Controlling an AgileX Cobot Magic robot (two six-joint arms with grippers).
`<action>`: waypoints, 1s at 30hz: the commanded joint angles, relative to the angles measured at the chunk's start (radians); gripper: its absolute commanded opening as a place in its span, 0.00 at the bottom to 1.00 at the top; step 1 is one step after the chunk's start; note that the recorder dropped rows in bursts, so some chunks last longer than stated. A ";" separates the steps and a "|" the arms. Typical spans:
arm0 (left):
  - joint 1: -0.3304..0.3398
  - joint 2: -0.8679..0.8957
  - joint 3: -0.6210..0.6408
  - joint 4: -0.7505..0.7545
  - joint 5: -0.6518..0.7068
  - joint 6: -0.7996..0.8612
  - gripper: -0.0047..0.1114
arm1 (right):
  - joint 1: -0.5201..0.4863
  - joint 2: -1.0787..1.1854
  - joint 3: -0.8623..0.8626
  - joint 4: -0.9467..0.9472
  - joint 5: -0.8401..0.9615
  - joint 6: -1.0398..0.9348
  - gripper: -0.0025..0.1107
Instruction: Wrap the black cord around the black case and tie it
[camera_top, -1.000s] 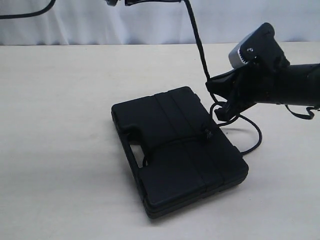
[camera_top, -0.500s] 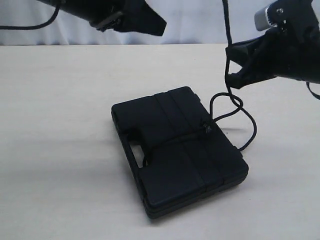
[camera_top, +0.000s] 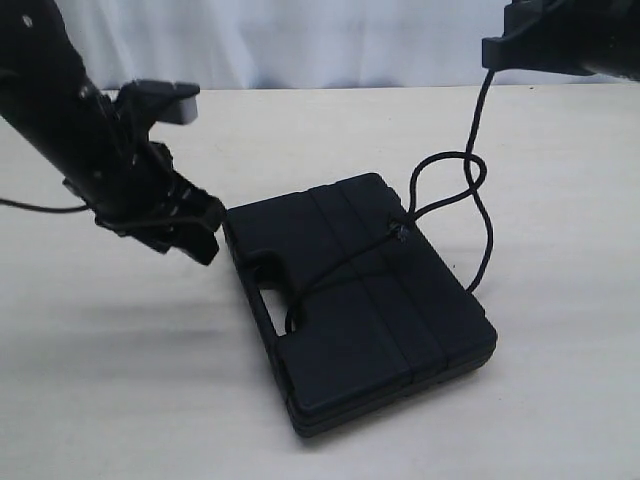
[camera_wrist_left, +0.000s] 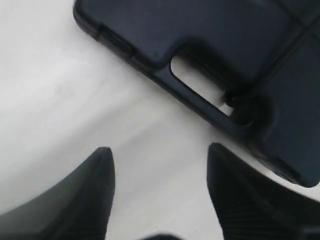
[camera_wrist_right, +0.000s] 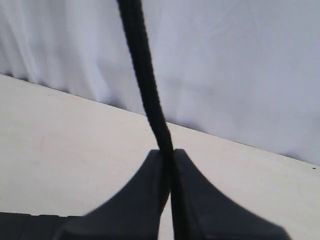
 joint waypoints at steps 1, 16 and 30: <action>0.000 0.030 0.097 -0.044 -0.118 -0.071 0.49 | 0.000 -0.008 -0.005 0.005 -0.026 0.022 0.06; -0.109 0.150 0.200 -0.352 -0.457 -0.107 0.49 | 0.000 -0.008 -0.005 0.005 0.024 0.022 0.06; -0.117 0.236 0.198 -0.365 -0.617 -0.109 0.45 | 0.000 -0.008 -0.005 0.005 0.049 0.024 0.06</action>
